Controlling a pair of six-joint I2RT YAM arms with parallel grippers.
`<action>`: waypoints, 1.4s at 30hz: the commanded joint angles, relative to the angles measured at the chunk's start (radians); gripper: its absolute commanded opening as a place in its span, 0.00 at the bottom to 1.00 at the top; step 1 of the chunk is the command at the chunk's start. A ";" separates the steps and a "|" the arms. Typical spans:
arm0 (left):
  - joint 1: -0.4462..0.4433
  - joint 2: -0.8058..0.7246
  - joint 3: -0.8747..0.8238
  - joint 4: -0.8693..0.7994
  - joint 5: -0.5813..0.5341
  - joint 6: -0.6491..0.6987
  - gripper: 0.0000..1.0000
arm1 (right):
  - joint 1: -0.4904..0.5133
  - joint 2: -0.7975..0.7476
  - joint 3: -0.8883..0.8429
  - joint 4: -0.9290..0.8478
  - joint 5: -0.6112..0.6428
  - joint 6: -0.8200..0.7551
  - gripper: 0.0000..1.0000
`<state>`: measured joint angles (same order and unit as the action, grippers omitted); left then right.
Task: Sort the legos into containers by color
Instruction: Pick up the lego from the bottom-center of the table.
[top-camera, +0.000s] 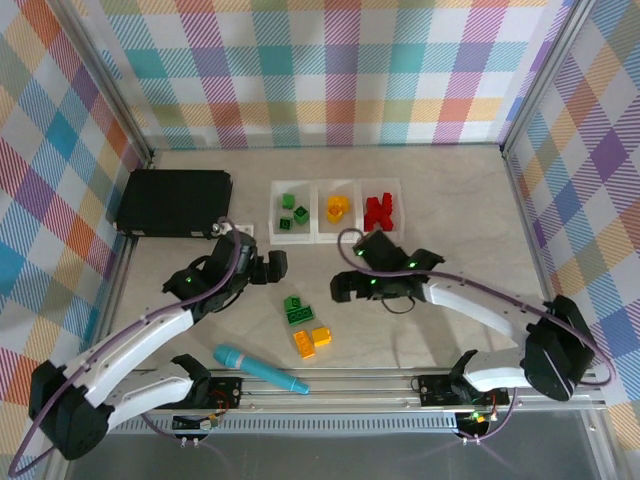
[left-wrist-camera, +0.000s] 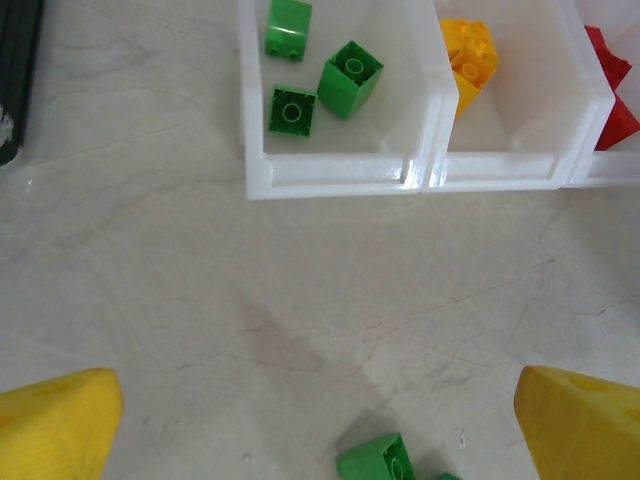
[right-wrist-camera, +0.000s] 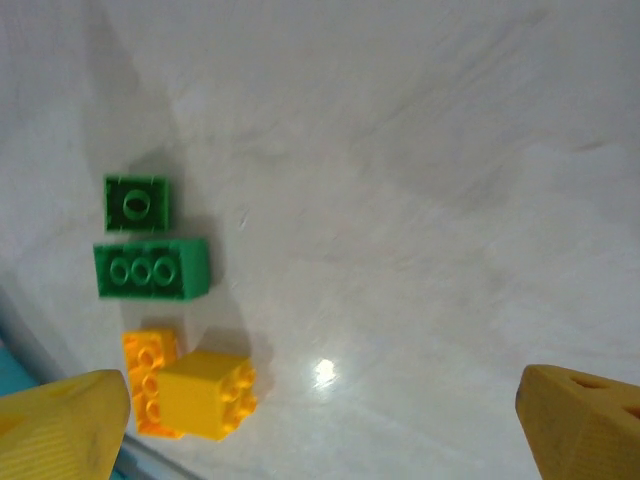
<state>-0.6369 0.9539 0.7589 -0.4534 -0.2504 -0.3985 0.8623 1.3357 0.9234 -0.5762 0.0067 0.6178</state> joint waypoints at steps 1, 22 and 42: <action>0.000 -0.094 -0.060 -0.014 -0.023 -0.042 1.00 | 0.116 0.073 0.052 -0.029 0.074 0.149 0.99; 0.001 -0.374 -0.120 -0.172 -0.095 -0.043 1.00 | 0.414 0.444 0.325 -0.240 0.256 0.290 0.92; 0.000 -0.339 -0.113 -0.184 -0.120 -0.042 1.00 | 0.376 0.476 0.280 -0.170 0.226 0.268 0.70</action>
<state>-0.6369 0.6125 0.6456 -0.6270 -0.3496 -0.4343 1.2495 1.8118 1.2190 -0.7540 0.2417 0.8829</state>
